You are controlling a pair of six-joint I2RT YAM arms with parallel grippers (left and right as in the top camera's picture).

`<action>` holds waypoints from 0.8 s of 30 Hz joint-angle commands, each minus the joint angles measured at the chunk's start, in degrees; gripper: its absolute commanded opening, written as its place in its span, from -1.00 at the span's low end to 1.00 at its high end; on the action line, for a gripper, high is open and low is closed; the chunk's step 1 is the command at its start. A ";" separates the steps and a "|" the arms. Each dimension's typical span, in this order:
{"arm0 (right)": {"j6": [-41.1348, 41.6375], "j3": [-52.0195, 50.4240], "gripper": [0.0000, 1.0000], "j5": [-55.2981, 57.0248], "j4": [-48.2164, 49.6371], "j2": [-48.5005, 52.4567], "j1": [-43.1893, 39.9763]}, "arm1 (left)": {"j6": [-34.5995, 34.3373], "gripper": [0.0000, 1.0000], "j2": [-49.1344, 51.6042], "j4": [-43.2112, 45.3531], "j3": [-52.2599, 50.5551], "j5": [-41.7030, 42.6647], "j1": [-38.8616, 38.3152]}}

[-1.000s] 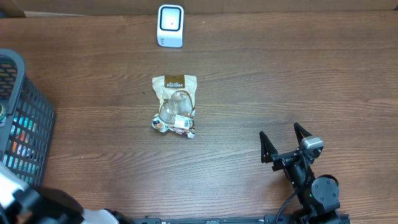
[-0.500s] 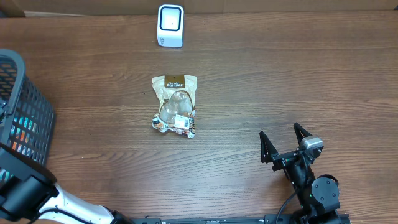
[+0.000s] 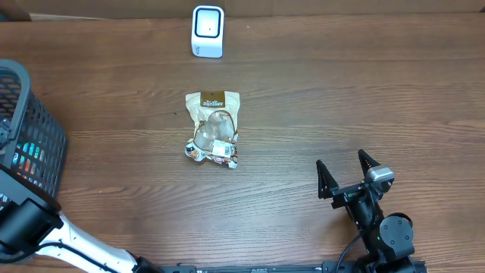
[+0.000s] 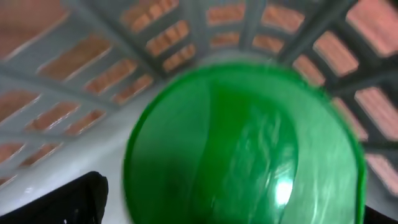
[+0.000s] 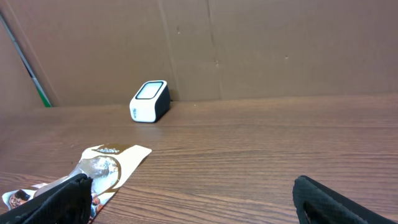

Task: Scan the item barcode
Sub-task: 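Move the left gripper into the basket and grasp the green-lidded jar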

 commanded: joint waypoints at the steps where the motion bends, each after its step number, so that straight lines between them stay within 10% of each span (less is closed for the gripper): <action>1: -0.42 -0.59 1.00 0.55 0.20 -0.63 0.24 | 1.33 0.99 1.44 2.25 0.55 2.62 -0.46; 11: -0.42 -0.59 1.00 0.55 0.20 -0.63 0.24 | 2.78 0.98 1.44 6.64 0.55 3.15 -1.38; 24: -0.42 -0.59 1.00 0.55 0.20 -0.63 0.24 | 2.78 0.47 -0.07 4.74 0.61 3.08 -1.38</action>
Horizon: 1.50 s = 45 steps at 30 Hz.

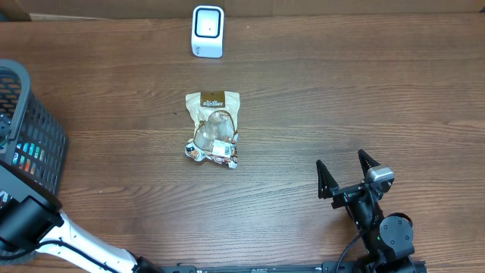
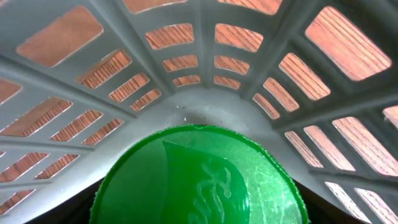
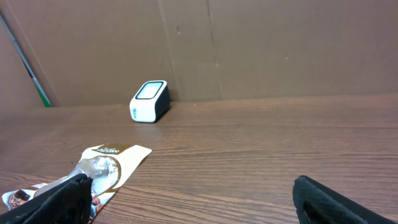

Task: Scan the item barcode
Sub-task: 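Move the left gripper into the basket and grasp the green-lidded jar, then carry the jar with the left gripper and set it right of the bag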

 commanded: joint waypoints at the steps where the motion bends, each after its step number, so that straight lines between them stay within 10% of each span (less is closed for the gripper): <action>1: -0.39 -0.59 1.00 0.57 0.15 -0.63 0.24 | 0.46 0.43 -1.25 -0.46 0.61 0.70 -0.26; 32: -0.39 -0.59 1.00 0.57 0.15 -0.63 0.24 | -15.39 0.40 -36.50 -4.44 0.61 5.07 -3.89; 45: -0.42 -0.59 1.00 0.57 0.15 -0.63 0.24 | -15.58 0.40 -44.92 -18.67 0.52 14.21 -25.66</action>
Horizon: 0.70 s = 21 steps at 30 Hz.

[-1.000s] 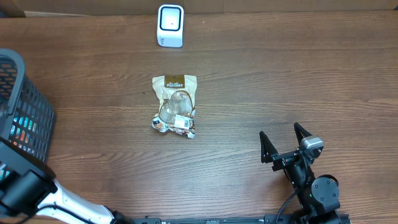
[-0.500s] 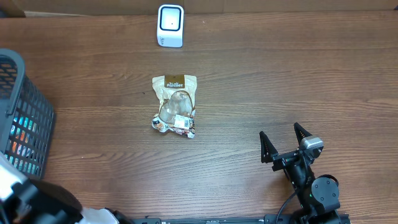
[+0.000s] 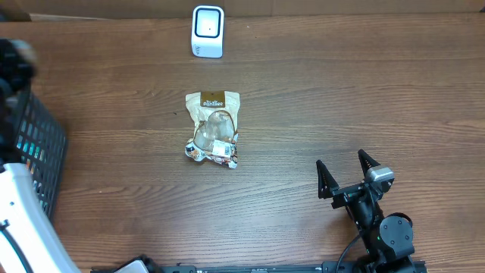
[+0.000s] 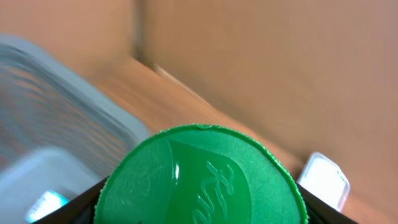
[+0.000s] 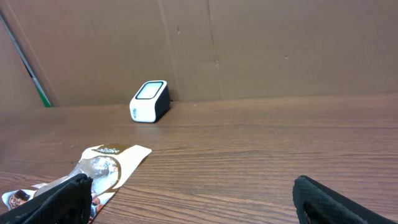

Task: Scan the item barcode
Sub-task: 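Carry the jar with the left gripper and set it right of the bag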

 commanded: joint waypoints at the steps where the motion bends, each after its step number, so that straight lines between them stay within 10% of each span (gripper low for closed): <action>1: -0.44 -0.59 1.00 0.55 0.15 -0.61 0.24 | -0.07 0.40 0.20 -3.52 0.57 2.36 -8.74; 21: -0.44 -0.59 1.00 0.55 0.13 -0.61 0.24 | 0.59 0.43 29.73 -6.19 0.52 -3.02 -56.54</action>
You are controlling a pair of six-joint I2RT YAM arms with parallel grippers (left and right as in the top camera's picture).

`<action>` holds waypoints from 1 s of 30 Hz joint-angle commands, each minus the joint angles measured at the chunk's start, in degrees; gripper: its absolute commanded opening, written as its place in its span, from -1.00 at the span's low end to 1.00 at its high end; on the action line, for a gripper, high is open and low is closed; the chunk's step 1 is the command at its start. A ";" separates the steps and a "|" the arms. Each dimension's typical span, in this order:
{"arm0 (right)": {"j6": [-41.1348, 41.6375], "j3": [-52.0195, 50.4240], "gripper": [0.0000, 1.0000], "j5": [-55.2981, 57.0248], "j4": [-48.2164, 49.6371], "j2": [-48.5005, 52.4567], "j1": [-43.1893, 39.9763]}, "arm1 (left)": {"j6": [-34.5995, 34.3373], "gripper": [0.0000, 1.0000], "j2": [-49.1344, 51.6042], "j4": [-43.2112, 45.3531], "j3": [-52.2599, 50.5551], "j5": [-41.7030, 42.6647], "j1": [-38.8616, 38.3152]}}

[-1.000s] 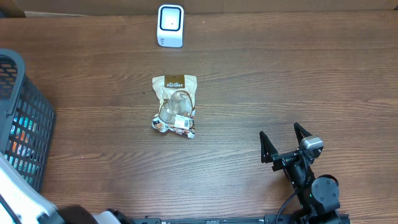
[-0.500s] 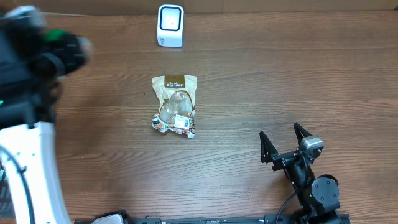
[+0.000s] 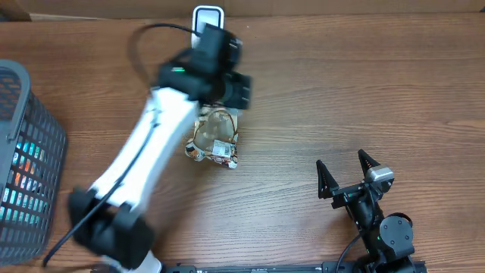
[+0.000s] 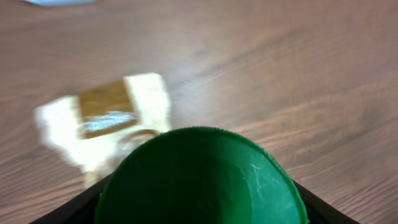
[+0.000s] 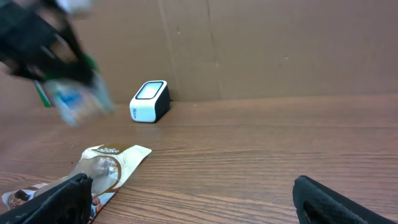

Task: Scan the item barcode
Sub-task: 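Carry the jar with the left gripper and set it right of the bag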

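My left gripper (image 3: 227, 80) is shut on a container with a green lid (image 4: 199, 180), which fills the lower left wrist view. It hangs above the top of a tan snack bag (image 3: 214, 135), just in front of the white barcode scanner (image 5: 149, 101). In the right wrist view the held container (image 5: 78, 99) is a motion-blurred pale shape left of the scanner. My right gripper (image 3: 345, 178) rests open at the table's front right with nothing between its fingers.
A dark mesh basket (image 3: 23, 152) with several coloured items stands at the left edge. The snack bag (image 5: 102, 165) lies mid-table, left of the right gripper. A cardboard wall backs the table behind the scanner.
The left arm has moved from above the basket at the far left to the middle back of the table, carrying the green-lidded container over the snack bag near the scanner. The right arm stayed still.
The left gripper was first deep in the basket at the green lid. Then the lid sat centred between its fingers. Later it held the container raised above the basket rim, and now it holds it near the scanner.
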 commanded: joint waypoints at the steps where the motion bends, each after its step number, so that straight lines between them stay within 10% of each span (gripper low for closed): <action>1: -0.42 -0.59 1.00 0.55 0.15 -0.63 0.24 | -2.36 0.43 5.60 2.23 0.52 -0.79 -4.00; 13: -0.42 -0.59 1.00 0.55 0.15 -0.63 0.24 | -22.45 0.55 21.88 14.40 0.52 -4.61 -12.33; 16: -0.42 -0.59 1.00 0.55 0.15 -0.63 0.24 | -22.82 1.00 22.60 14.95 0.52 -4.85 -13.11; 30: -0.42 -0.59 1.00 0.55 0.15 -0.63 0.24 | -14.29 0.99 11.56 12.68 4.39 -8.92 -12.96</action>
